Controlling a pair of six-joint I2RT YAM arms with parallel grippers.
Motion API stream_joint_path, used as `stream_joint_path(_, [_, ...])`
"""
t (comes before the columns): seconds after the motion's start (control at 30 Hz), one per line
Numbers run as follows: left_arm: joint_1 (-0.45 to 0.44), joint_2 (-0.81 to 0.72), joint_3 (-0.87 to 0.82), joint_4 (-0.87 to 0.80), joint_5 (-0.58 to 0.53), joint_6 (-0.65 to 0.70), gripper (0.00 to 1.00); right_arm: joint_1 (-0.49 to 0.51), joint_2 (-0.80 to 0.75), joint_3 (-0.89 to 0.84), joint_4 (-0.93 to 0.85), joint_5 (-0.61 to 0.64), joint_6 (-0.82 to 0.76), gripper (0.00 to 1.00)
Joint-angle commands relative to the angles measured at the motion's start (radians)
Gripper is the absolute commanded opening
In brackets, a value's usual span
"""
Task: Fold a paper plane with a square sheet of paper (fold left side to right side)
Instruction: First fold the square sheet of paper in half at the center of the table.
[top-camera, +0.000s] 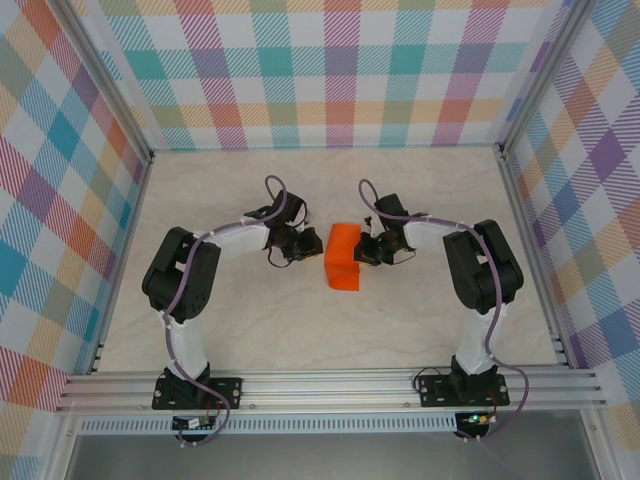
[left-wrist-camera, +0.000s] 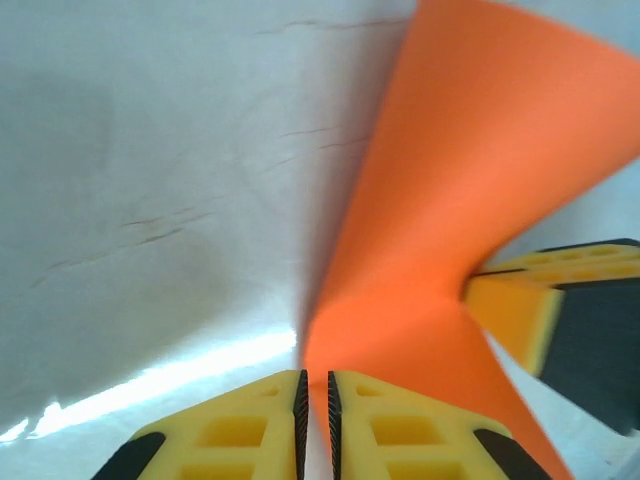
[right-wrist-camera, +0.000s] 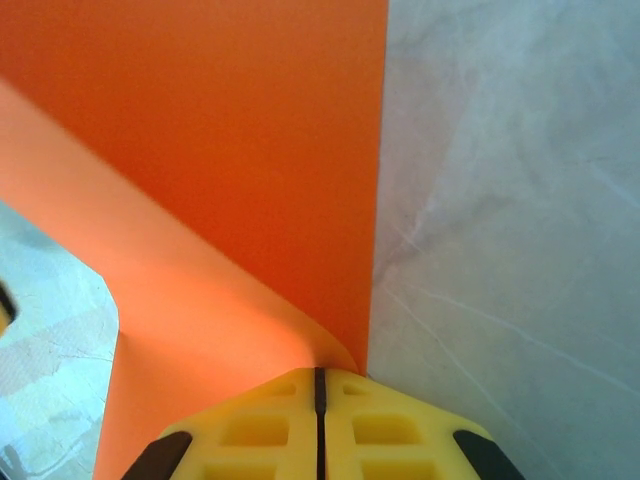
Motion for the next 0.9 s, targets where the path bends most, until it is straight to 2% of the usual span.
stream_joint_path(0.0, [-0.03,-0.008,0.034,0.053,0.076,-0.015,0.14,0.016,0.074,-0.022,-0.118,0.085,-0.017,0.08])
stream_joint_path(0.4, [-0.063,0.228,0.209,0.048,0.122,-0.005,0.12,0.023,0.09,0.001,-0.145,0.1,-0.023,0.08])
stream_joint_path(0.6, [-0.052,0.243,0.21,0.002,0.04,0.023,0.11,0.023,0.092,0.0,-0.168,0.119,-0.032,0.07])
stream_joint_path(0.87, [0.018,0.213,0.126,0.003,-0.007,0.035,0.11,0.023,0.095,-0.012,-0.182,0.128,-0.046,0.07])
